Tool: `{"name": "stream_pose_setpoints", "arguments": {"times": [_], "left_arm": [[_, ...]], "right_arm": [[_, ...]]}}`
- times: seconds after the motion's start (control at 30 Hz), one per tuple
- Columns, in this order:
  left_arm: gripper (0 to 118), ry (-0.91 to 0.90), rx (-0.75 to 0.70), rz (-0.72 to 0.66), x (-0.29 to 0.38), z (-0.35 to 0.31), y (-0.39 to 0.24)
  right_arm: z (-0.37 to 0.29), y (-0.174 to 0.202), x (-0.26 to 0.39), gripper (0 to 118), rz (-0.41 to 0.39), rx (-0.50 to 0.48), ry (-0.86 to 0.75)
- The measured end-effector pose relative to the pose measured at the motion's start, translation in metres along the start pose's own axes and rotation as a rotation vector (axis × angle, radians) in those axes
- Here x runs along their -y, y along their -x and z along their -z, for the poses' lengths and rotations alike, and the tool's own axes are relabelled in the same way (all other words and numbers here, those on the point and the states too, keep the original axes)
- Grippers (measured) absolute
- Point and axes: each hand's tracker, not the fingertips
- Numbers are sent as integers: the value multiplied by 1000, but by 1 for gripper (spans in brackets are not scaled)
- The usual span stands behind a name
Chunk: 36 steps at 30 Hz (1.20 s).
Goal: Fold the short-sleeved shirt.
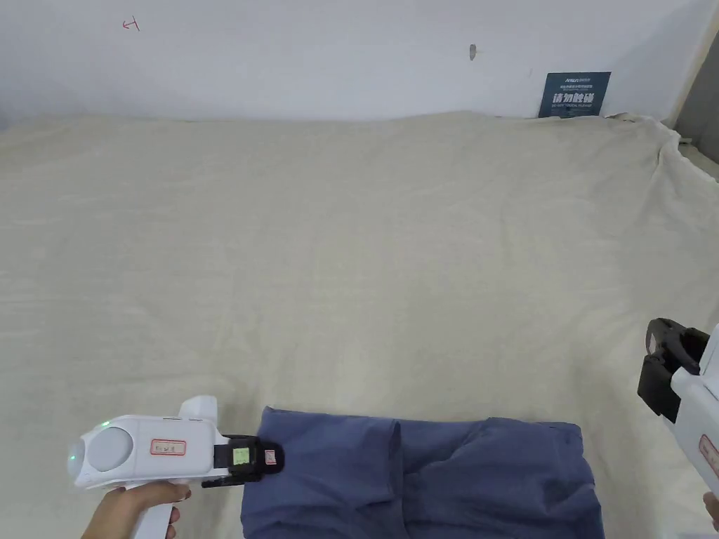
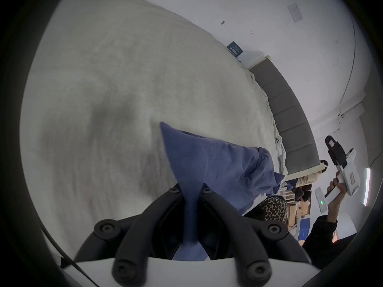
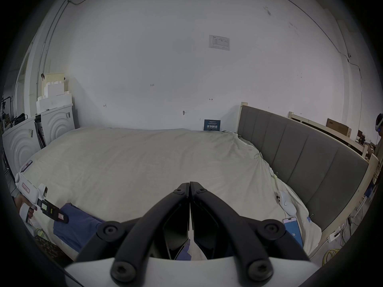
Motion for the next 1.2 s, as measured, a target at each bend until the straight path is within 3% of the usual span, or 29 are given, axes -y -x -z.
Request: {"name": "stream_pose_setpoints", "arguments": {"times": [0.27, 0.57, 0.7, 0.87, 1.2], "left_arm": [[7, -44, -109, -19, 3, -70, 28], [7, -77, -205, -59, 6, -107, -4], [7, -86, -207, -69, -1, -97, -54], [7, -47, -179, 31, -10, -70, -120], [7, 91, -108, 191, -10, 46, -207]], "right_arm": [[-4, 3, -2, 0, 8, -15, -18], [-5, 3, 1, 0, 19, -36, -22], [-7, 0, 1, 0, 26, -40, -26], [-11, -7, 0, 0, 32, -41, -36], [-19, -25, 3, 0, 47, -29, -46]]}}
